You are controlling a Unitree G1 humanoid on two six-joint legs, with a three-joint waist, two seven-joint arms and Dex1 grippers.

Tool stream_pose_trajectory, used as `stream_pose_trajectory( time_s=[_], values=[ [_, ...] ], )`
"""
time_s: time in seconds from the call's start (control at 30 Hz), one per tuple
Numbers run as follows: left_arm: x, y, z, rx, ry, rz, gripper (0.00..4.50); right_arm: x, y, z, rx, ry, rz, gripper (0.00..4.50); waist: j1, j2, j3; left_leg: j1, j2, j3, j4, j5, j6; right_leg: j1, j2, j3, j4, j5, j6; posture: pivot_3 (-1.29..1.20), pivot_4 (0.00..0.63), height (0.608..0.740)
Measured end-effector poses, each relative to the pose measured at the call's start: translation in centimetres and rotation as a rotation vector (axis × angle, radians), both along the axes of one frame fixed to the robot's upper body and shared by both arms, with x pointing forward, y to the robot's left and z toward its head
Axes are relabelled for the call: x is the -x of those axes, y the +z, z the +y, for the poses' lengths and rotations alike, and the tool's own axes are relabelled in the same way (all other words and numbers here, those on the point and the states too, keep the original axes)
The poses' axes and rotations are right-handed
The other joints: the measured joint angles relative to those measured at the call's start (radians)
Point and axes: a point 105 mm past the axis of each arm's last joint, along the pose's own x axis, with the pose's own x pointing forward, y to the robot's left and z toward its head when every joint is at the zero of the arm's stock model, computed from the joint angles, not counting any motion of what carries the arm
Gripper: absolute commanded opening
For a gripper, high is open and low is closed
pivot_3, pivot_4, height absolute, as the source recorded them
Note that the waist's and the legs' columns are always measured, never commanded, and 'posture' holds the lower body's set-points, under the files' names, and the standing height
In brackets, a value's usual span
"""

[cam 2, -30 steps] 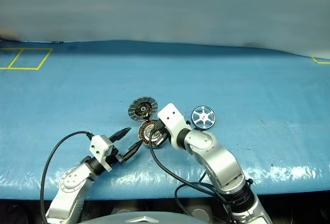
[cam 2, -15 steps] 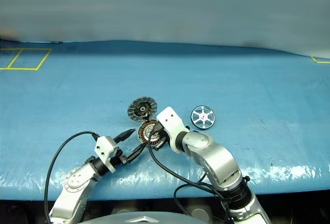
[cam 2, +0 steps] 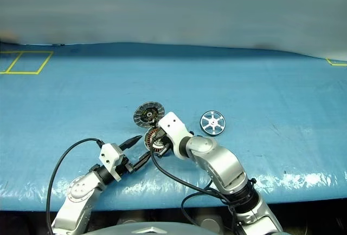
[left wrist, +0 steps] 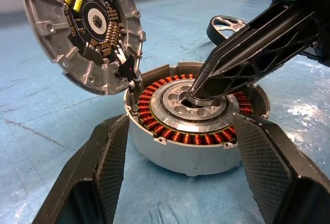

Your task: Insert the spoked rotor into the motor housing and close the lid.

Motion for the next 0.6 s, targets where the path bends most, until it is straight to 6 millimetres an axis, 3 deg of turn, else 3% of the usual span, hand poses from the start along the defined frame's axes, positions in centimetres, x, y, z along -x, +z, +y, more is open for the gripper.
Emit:
stream_pose_trajectory(
  time_s=[0.6],
  values=[
    [0.11, -0.15, 0.09, 0.005, 0.01, -0.006, 3.39, -0.34, -0.43, 0.48, 0.007, 0.016, 0.032, 0.06, -0.005, 0.0, 0.0, 0.0, 0.001, 0.0, -0.001, 0.0, 0.0, 0.0, 0.0, 0.0, 0.0, -0.001, -0.002, 0.0, 0.15, 0.74]
  ],
)
